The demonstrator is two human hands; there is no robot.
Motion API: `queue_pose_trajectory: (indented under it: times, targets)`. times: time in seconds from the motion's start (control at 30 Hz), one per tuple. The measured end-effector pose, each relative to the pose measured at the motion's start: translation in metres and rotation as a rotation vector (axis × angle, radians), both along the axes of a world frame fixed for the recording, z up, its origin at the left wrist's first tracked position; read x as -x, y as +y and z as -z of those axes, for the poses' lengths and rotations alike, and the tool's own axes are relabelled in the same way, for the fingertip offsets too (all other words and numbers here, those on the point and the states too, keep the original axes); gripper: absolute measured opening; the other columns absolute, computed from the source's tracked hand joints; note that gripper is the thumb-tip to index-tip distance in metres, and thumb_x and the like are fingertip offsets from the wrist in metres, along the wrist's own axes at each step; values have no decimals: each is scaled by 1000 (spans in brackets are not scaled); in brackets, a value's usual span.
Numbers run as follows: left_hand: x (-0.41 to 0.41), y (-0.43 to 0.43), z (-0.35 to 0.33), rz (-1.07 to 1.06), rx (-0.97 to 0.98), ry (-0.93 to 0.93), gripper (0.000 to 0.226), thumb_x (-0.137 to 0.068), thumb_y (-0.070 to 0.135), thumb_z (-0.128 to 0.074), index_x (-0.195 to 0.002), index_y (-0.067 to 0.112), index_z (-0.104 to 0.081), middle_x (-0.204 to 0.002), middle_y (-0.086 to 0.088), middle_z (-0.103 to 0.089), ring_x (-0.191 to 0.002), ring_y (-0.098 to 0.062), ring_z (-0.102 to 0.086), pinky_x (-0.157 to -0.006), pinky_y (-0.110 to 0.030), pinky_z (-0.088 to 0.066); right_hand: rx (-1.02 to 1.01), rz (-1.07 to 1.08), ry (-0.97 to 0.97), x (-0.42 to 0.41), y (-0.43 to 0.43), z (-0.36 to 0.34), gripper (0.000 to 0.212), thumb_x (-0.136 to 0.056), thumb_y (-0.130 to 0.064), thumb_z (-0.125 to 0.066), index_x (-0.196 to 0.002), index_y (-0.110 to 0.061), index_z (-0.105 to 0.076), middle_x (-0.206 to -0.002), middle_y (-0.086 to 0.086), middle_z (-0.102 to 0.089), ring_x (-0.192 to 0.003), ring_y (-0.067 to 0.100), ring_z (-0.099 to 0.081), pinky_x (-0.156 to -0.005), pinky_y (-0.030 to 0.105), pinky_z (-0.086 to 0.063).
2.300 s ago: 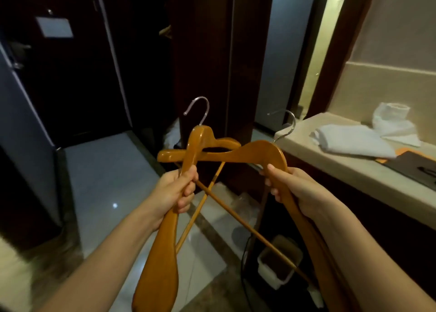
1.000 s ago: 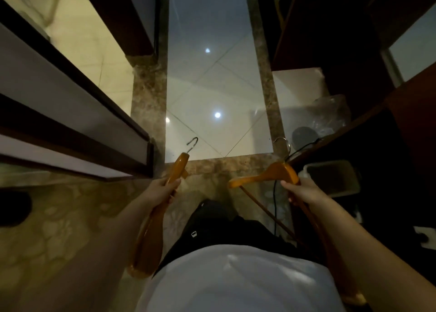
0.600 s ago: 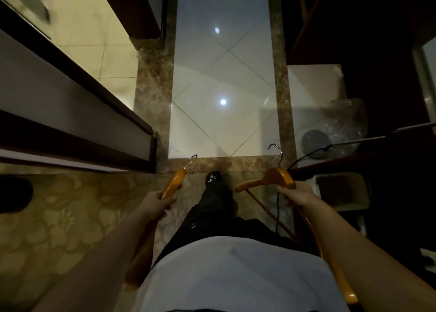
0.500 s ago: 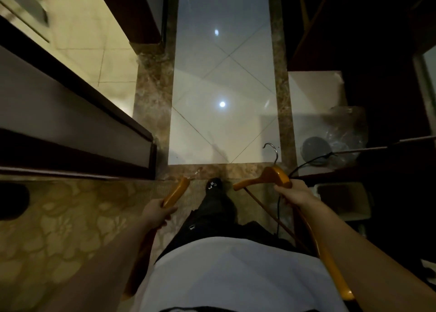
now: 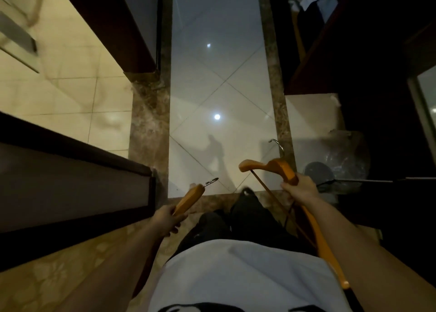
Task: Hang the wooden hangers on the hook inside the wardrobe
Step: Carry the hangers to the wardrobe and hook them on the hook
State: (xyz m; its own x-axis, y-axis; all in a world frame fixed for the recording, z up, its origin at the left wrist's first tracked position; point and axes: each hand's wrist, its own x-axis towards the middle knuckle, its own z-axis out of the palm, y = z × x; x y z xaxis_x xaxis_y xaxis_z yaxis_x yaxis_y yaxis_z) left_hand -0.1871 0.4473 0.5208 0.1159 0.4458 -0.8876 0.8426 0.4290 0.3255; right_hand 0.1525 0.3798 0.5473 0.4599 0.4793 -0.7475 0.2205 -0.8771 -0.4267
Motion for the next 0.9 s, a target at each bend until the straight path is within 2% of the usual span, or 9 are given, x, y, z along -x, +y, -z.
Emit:
queue_pose_trajectory:
  times: [0.1, 0.27, 0.37, 0.53, 0.67, 0.77, 0.83, 0.9]
  targets:
    - [-27, 42, 0, -7, -10, -25, 28, -91, 27, -56, -115, 12, -53, -79, -7, -61, -62, -15, -60, -53, -22, -46, 41, 43, 21, -22, 14, 6, 11, -88, -16, -59, -81, -21, -52, -77, 1, -56, -73, 16, -55, -78, 34, -46]
    - [-81, 123, -3, -78, -24, -63, 33, -90, 27, -58, -115, 6, -51, -76, -9, -61, -57, -17, -59, -50, -23, -47, 97, 177, 59, -71, 46, 19, 5, -88, -18, -60, -86, -14, -58, -84, 12, -62, -80, 28, -62, -85, 44, -52]
    - [-108, 168, -9, -109, -12, -71, 34, -91, 27, -57, -116, 5, -50, -76, -10, -60, -57, -17, -58, -52, -24, -49, 120, 227, 46, -104, 73, 22, 6, -87, -19, -61, -86, -13, -59, -79, 11, -62, -74, 25, -61, -80, 43, -53]
    - [-143, 232, -17, -146, -45, -71, 30, -91, 28, -55, -113, 7, -52, -80, -11, -61, -64, -19, -59, -61, -28, -50, 137, 225, 70, -153, 137, 30, 15, -86, -18, -63, -98, -10, -58, -75, 9, -59, -69, 22, -58, -72, 38, -51]
    - [-153, 271, -20, -175, -53, -60, 30, -92, 27, -54, -113, 5, -53, -81, -11, -60, -66, -19, -59, -62, -29, -50, 112, 183, 53, -173, 203, 25, 13, -86, -19, -62, -96, -14, -56, -80, 9, -60, -77, 26, -60, -82, 43, -53]
    - [-152, 301, -18, -196, -48, -35, 33, -91, 25, -56, -116, 4, -52, -81, -12, -61, -67, -20, -60, -64, -33, -51, 93, 141, 50, -188, 261, 21, 22, -85, -19, -63, -104, -9, -58, -82, 10, -62, -73, 24, -61, -74, 39, -53]
    - [-153, 322, -17, -191, -43, -9, 33, -91, 25, -56, -117, 5, -51, -77, -11, -60, -62, -19, -59, -57, -28, -50, 68, 113, 45, -196, 302, 18, 29, -85, -20, -64, -111, -10, -56, -86, 7, -60, -72, 20, -60, -73, 35, -53]
    - [-153, 347, -14, -190, -34, 19, 34, -91, 24, -56, -118, 4, -50, -77, -12, -60, -61, -19, -57, -55, -26, -48, 31, 98, 31, -202, 343, 15, 32, -84, -23, -64, -114, -13, -54, -97, 6, -60, -75, 17, -58, -84, 42, -53]
